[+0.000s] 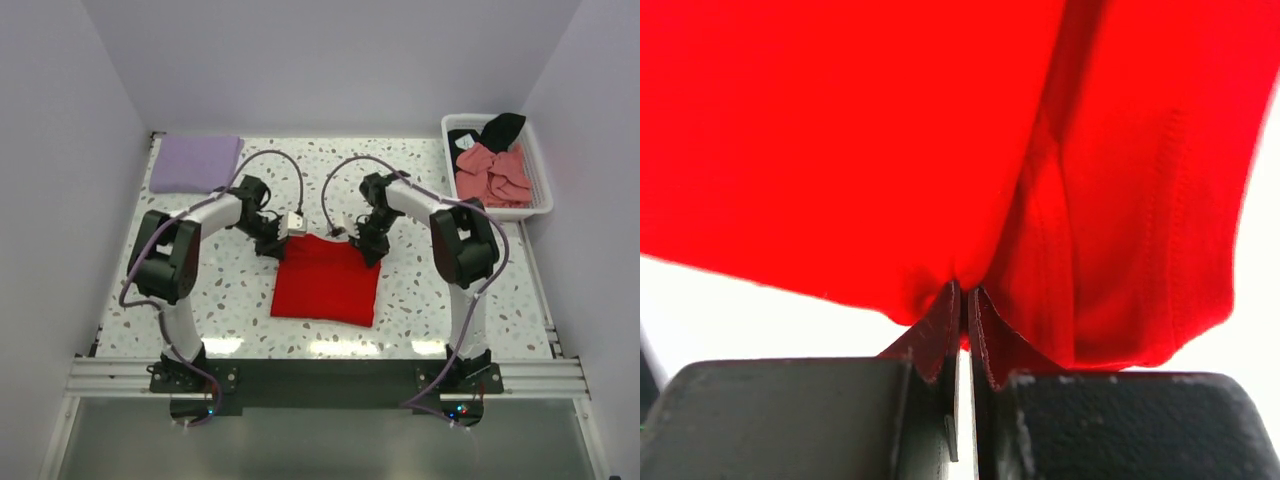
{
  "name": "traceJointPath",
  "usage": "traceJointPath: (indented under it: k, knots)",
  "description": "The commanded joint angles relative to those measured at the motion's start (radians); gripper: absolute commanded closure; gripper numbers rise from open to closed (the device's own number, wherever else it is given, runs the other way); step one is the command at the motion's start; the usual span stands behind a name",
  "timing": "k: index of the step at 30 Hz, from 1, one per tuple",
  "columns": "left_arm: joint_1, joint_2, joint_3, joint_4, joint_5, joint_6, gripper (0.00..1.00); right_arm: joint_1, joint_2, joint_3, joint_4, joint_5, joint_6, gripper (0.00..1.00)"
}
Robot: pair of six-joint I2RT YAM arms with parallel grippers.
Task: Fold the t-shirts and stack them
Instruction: Fold the tshirt
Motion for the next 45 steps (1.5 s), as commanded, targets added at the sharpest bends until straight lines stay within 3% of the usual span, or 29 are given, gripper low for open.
traceJointPath:
  k: [1, 2, 3, 4, 5, 8, 13, 19, 26, 36, 45]
  knots:
    - [0.002, -0.145, -0.11, -0.06, 0.054, 0.007, 1.0, 0.051, -0.151, -0.123, 0.003, -0.051, 0.066, 1.0]
    - [0.004, -0.187, -0.133, -0.067, 0.06, 0.008, 0.99, 0.058, -0.174, -0.153, -0.005, -0.084, 0.08, 0.96]
    - [0.004, -0.205, -0.14, -0.07, 0.072, 0.008, 0.95, 0.061, -0.212, -0.156, -0.032, -0.103, 0.095, 0.85]
    - [0.004, -0.224, -0.143, -0.073, 0.077, 0.01, 0.83, 0.061, -0.223, -0.153, -0.047, -0.123, 0.138, 0.72]
    - [0.004, -0.256, -0.138, -0.074, 0.084, 0.01, 0.77, 0.058, -0.232, -0.135, -0.055, -0.141, 0.169, 0.58]
    - [-0.01, -0.305, -0.114, -0.027, 0.12, -0.031, 0.62, 0.016, -0.26, -0.069, -0.068, -0.181, 0.249, 0.51]
    - [-0.108, -0.292, -0.087, 0.071, 0.13, -0.058, 0.57, -0.039, -0.177, 0.066, -0.023, -0.273, 0.446, 0.57]
    - [-0.2, -0.184, -0.06, 0.183, 0.135, -0.13, 0.54, -0.038, -0.056, 0.123, 0.185, -0.358, 0.82, 0.85]
    - [-0.257, -0.078, -0.04, 0.234, 0.121, -0.176, 0.46, -0.038, 0.015, 0.099, 0.293, -0.411, 0.994, 0.9]
    - [-0.271, -0.035, -0.044, 0.225, 0.129, -0.184, 0.54, -0.039, 0.047, 0.074, 0.337, -0.415, 1.01, 0.9]
    - [-0.281, -0.101, -0.092, 0.243, 0.135, -0.18, 0.94, -0.027, 0.072, 0.079, 0.353, -0.445, 1.019, 0.91]
